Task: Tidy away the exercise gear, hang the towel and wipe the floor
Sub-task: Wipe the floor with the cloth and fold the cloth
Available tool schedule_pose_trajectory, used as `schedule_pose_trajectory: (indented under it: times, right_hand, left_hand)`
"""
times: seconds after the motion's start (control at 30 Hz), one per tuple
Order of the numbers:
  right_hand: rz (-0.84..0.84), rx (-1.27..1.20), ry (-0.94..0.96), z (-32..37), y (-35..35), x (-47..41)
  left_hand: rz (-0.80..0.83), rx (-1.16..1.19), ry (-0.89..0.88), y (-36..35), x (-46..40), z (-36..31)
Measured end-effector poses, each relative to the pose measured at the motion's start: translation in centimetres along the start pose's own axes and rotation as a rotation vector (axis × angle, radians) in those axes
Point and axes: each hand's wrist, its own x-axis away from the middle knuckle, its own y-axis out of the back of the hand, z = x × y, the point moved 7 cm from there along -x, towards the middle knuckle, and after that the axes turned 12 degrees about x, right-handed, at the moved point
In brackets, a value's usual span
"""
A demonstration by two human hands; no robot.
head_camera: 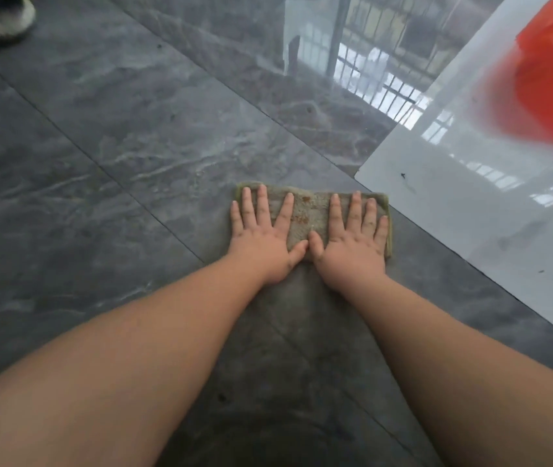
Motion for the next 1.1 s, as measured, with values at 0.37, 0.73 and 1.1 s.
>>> schedule_pose_trajectory:
  times: [0.37, 0.73, 1.1]
  right_hand:
    - [-0.003, 0.013, -0.013, 0.0, 4.2, -11.9]
    - [0.046, 0.031, 0.017, 0.9, 3.0, -7.5]
    - [0.046, -0.021, 0.114, 5.0, -2.3, 9.7]
  left_hand:
    - [0.014, -0.004, -0.014, 5.3, -11.8, 0.9]
    - [0.074, 0.001, 0.017, 3.8, -7.5, 1.2]
    - [0.131, 0.000, 0.070, -2.6, 9.6, 5.2]
